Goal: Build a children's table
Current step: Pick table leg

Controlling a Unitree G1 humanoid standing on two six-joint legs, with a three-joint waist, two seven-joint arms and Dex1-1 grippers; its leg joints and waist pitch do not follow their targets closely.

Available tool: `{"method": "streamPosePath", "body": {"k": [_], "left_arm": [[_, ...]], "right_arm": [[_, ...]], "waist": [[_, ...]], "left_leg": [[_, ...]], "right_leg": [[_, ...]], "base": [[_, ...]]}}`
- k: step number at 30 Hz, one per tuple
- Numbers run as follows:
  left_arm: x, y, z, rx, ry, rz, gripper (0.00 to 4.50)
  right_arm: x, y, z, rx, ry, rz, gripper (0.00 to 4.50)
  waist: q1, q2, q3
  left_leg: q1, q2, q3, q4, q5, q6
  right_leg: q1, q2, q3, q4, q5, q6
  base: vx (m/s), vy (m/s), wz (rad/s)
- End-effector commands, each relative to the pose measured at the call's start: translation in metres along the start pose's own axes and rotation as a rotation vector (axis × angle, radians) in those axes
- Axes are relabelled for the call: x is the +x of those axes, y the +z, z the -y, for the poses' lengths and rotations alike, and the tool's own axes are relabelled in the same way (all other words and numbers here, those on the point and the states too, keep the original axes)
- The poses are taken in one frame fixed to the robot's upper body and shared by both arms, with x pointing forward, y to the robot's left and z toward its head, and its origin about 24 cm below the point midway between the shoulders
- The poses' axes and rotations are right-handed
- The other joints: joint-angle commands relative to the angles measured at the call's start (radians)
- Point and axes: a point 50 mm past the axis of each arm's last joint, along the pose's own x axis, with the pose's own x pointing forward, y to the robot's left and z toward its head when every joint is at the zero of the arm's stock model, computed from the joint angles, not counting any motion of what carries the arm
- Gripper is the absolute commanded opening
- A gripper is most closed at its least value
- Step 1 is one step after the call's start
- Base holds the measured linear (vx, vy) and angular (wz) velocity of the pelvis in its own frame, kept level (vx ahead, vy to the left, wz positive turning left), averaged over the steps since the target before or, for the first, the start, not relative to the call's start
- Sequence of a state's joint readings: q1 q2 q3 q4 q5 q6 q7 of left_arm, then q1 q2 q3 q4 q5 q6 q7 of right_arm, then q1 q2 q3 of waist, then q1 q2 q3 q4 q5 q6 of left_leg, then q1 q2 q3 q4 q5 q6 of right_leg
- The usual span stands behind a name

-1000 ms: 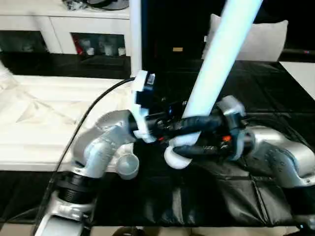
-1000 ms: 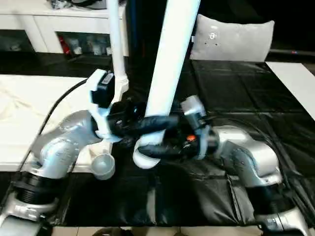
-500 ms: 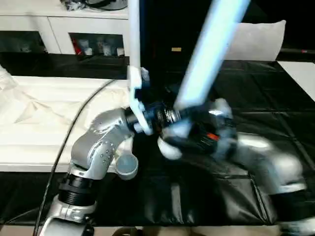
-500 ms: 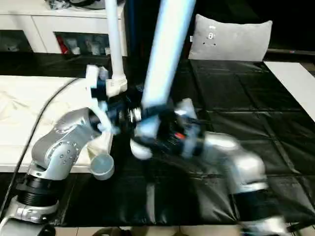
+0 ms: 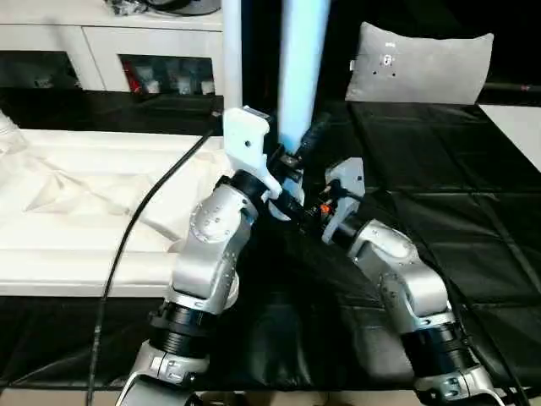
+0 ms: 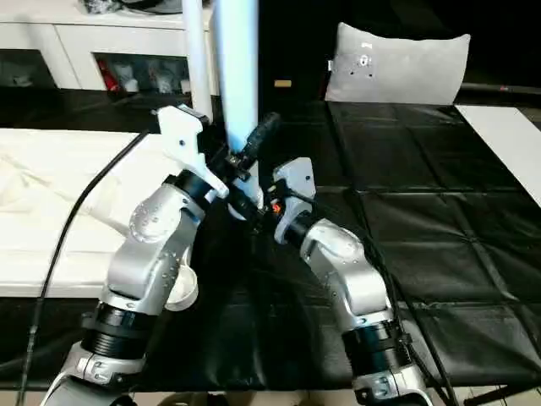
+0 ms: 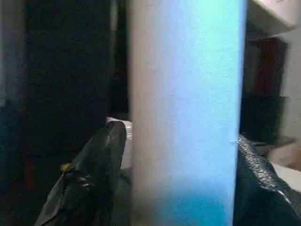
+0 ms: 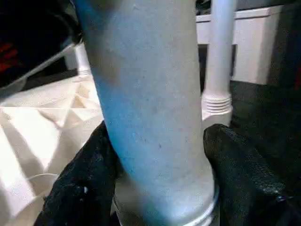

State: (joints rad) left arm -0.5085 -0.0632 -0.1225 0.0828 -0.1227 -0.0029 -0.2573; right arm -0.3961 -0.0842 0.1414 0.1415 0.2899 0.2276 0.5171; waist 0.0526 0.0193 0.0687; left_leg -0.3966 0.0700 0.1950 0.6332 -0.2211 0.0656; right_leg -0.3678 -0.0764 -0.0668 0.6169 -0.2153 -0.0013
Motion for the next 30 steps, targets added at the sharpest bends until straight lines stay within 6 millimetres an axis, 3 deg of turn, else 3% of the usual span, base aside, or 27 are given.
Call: {"method": "streamPosePath", "body": {"k": [1, 4, 8, 11, 14, 16, 17, 18, 21, 22, 26, 30], "left_arm": [[0.003, 0.001, -0.003, 0.069, 0.046, 0.01, 2.45], [0.003, 0.002, -0.001, 0.075, 0.063, 0.034, 2.24], [0.005, 0.002, 0.001, 0.072, 0.092, 0.062, 2.04], [0.01, 0.001, 0.005, 0.02, 0.099, 0.073, 1.93], [0.011, 0.0, 0.005, 0.014, 0.102, 0.076, 1.9], [0.012, -0.001, 0.003, -0.006, 0.105, 0.074, 1.89], [0.012, -0.002, 0.003, -0.006, 0.106, 0.074, 1.89], [0.012, -0.001, 0.001, -0.009, 0.108, 0.073, 1.89], [0.011, 0.0, -0.007, -0.016, 0.126, 0.07, 1.89], [0.011, 0.001, -0.013, -0.026, 0.142, 0.066, 1.89], [0.012, 0.0, -0.028, -0.079, 0.181, 0.042, 1.88], [0.012, -0.002, -0.037, -0.134, 0.197, 0.013, 1.88]], "right_arm": [[0.003, 0.007, 0.003, -0.014, -0.067, 0.059, 2.52], [0.005, 0.011, 0.005, -0.017, -0.104, 0.099, 2.52], [0.008, 0.011, 0.003, -0.028, -0.116, 0.109, 2.52], [0.008, 0.01, 0.0, -0.037, -0.117, 0.114, 2.51], [0.007, 0.009, 0.001, -0.054, -0.123, 0.107, 2.51], [0.006, 0.01, 0.007, -0.048, -0.162, 0.127, 2.51], [0.006, 0.01, 0.007, -0.048, -0.162, 0.128, 3.07], [0.006, 0.011, 0.008, -0.053, -0.164, 0.138, 3.21], [0.006, 0.015, 0.009, -0.02, -0.141, 0.162, 3.27], [0.006, 0.015, 0.008, -0.008, -0.122, 0.163, 3.55], [0.003, 0.015, 0.01, 0.003, -0.104, 0.161, 3.65], [-0.005, 0.015, 0.013, 0.032, -0.088, 0.171, 4.09]], "waist": [[-0.005, 0.013, -0.068], [-0.007, 0.01, -0.066], [-0.01, 0.018, -0.067], [-0.014, 0.018, -0.067], [-0.019, 0.016, -0.066], [-0.02, 0.007, -0.066], [-0.02, 0.009, -0.066], [-0.022, -0.001, -0.066], [-0.02, 0.001, -0.067], [-0.021, 0.002, -0.067], [-0.021, 0.005, -0.067], [-0.015, 0.006, -0.071]], "left_leg": [[0.031, 0.178, -0.096, -0.114, -0.252, -0.127], [0.03, 0.179, -0.096, -0.115, -0.271, -0.124], [0.032, 0.18, -0.097, -0.118, -0.281, -0.129], [0.033, 0.179, -0.095, -0.118, -0.283, -0.132], [0.03, 0.178, -0.097, -0.118, -0.292, -0.129], [0.029, 0.179, -0.095, -0.113, -0.278, -0.111], [0.028, 0.178, -0.094, -0.112, -0.276, -0.106], [0.028, 0.18, -0.093, -0.113, -0.271, -0.096], [0.027, 0.181, -0.093, -0.111, -0.25, -0.073], [0.027, 0.181, -0.093, -0.111, -0.238, -0.058], [0.03, 0.18, -0.092, -0.112, -0.226, -0.056], [0.032, 0.178, -0.089, -0.109, -0.19, -0.049]], "right_leg": [[0.029, -0.133, 0.075, -0.052, 0.054, -0.249], [0.029, -0.136, 0.077, -0.054, 0.042, -0.254], [0.028, -0.128, 0.073, -0.05, 0.06, -0.253], [0.028, -0.13, 0.074, -0.05, 0.068, -0.255], [0.03, -0.131, 0.075, -0.051, 0.059, -0.254], [0.03, -0.139, 0.078, -0.052, 0.053, -0.263], [0.03, -0.14, 0.078, -0.053, 0.047, -0.266], [0.03, -0.138, 0.077, -0.056, 0.04, -0.267], [0.031, -0.138, 0.077, -0.053, 0.039, -0.271], [0.03, -0.137, 0.075, -0.051, 0.048, -0.274], [0.027, -0.133, 0.073, -0.048, 0.058, -0.278], [0.028, -0.132, 0.071, -0.043, 0.11, -0.281]], "base": [[0.0, 0.0, 0.0], [0.0, 0.0, 0.0], [0.0, 0.0, 0.0], [0.0, 0.0, 0.0], [0.0, 0.0, 0.0], [0.0, 0.0, 0.0], [0.0, 0.0, 0.0], [0.0, 0.0, 0.0], [0.0, 0.0, 0.0], [0.0, 0.0, 0.0], [0.0, 0.0, 0.0], [0.0, 0.0, 0.0]]}}
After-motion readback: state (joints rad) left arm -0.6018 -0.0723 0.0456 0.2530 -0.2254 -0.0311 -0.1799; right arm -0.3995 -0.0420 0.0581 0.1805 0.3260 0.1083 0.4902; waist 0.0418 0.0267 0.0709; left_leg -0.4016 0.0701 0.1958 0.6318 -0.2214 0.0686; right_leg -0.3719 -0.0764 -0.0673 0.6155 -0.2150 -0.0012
